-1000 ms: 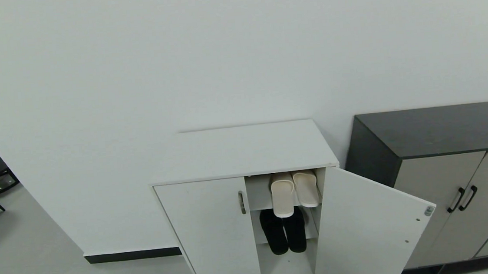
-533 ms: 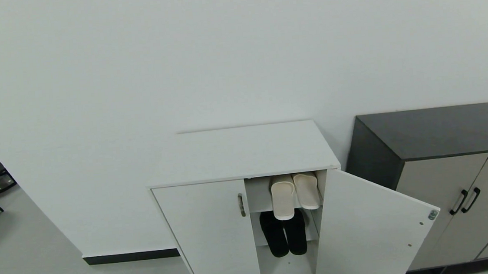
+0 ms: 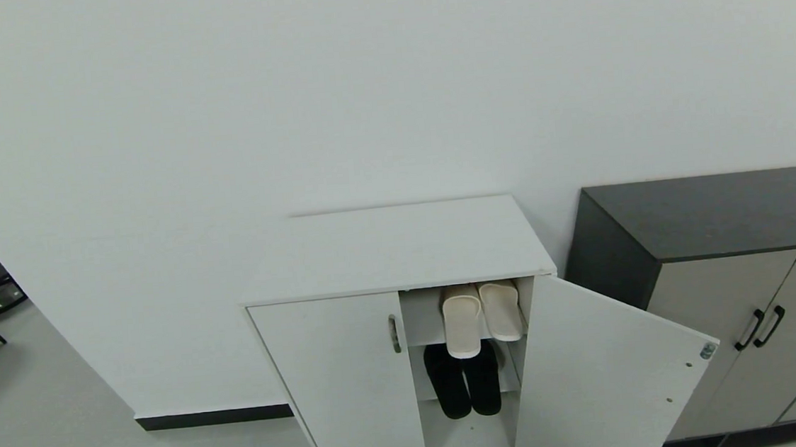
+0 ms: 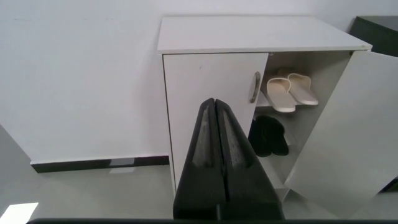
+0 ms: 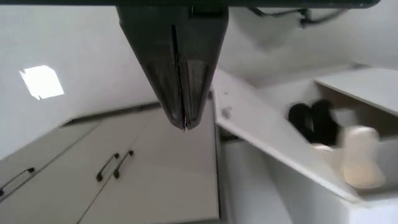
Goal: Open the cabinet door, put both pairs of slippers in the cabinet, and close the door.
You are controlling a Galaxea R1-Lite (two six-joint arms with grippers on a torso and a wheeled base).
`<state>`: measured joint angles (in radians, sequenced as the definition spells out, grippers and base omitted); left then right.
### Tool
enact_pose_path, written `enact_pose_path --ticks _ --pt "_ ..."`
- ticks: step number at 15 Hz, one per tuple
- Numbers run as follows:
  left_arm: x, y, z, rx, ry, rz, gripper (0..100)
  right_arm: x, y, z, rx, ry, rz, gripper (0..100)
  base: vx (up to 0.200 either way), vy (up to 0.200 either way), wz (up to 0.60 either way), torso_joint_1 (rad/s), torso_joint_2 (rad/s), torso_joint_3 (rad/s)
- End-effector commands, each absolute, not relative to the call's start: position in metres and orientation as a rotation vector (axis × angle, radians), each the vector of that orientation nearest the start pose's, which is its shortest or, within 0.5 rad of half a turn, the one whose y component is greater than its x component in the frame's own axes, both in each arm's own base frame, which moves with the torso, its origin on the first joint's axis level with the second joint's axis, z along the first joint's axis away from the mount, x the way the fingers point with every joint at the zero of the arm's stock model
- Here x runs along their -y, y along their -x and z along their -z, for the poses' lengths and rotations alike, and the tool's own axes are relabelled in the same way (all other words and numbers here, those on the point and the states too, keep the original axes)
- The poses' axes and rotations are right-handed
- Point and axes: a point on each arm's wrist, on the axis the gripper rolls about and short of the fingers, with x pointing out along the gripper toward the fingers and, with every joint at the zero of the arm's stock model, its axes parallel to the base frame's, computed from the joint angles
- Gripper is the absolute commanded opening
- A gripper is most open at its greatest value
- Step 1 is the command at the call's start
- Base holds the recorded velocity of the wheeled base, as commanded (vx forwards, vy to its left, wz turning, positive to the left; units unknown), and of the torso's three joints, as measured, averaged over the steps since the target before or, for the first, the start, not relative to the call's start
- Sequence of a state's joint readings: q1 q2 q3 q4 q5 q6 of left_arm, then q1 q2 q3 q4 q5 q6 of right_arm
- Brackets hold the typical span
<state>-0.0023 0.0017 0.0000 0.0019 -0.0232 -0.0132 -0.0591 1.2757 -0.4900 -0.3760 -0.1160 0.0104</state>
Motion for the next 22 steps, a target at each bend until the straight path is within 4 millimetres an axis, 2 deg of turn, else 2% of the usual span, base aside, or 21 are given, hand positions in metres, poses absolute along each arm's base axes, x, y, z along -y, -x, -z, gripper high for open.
enact_pose_path --ticks 1,6,13,22 --pt "0.000 0.023 -0.075 -0.006 0.014 0.026 0 0.028 -0.236 -0.154 -0.498 -0.027 0.102 0 0.000 0.000 0.00 0.000 0.00 0.000" --pt "0.000 0.023 -0.075 -0.006 0.014 0.026 0 0.030 -0.263 -0.165 -0.459 -0.057 -0.010 0 0.000 0.000 0.00 0.000 0.00 0.000" --pt "0.000 0.023 -0.075 -0.005 0.015 0.026 0 0.028 -0.279 -0.129 -0.584 -0.068 -0.040 0 0.000 0.000 0.00 0.000 0.00 0.000" --pt "0.000 0.023 -0.075 -0.005 0.015 0.026 0 0.018 -0.308 -0.085 -0.636 -0.064 -0.072 0 0.000 0.000 0.00 0.000 0.00 0.000"
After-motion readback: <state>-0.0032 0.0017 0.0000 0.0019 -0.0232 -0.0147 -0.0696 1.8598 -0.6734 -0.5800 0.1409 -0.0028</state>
